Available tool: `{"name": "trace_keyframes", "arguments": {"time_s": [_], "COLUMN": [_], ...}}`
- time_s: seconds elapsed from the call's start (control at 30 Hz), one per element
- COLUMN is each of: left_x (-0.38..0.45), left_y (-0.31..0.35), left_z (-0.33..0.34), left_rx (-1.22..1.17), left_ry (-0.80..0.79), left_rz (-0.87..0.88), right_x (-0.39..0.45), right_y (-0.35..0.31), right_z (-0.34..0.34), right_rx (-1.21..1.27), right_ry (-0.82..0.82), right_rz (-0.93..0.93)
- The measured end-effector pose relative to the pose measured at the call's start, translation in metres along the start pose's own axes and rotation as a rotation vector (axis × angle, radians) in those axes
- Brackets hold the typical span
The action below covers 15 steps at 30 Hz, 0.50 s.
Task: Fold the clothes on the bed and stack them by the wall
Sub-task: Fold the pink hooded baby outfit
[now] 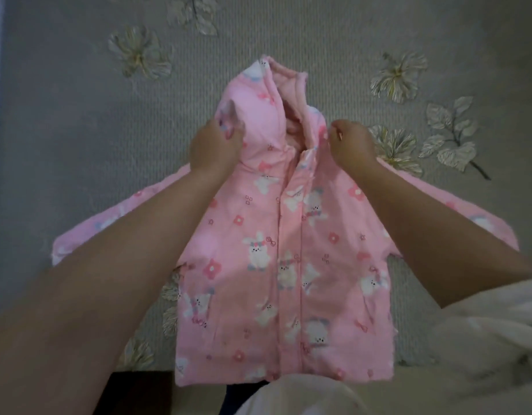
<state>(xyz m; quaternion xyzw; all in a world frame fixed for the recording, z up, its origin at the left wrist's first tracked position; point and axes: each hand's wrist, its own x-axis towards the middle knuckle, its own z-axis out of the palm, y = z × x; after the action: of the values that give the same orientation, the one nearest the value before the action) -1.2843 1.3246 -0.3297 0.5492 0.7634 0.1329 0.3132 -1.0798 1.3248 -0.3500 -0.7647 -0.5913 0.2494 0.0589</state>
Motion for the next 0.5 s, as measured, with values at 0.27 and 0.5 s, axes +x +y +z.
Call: {"name": "trace_keyframes", "arguments": {"time_s": [0.27,0.5], "left_x": [0.084,0.110], "left_y": [0.013,0.038], "left_z": [0.015,-0.023], "left_rx": [-0.527,-0.445], "left_ry": [-0.231,0.004], "left_rz": [-0.460,0.232], "right_x": [0.070,0.083], "right_y": [-0.032,-0.028], "right_z": [0.022,-0.020], "right_rx": [0.310,0.583], "right_ry": [-0.322,0.112], "right_rz": [0.153,0.193]}}
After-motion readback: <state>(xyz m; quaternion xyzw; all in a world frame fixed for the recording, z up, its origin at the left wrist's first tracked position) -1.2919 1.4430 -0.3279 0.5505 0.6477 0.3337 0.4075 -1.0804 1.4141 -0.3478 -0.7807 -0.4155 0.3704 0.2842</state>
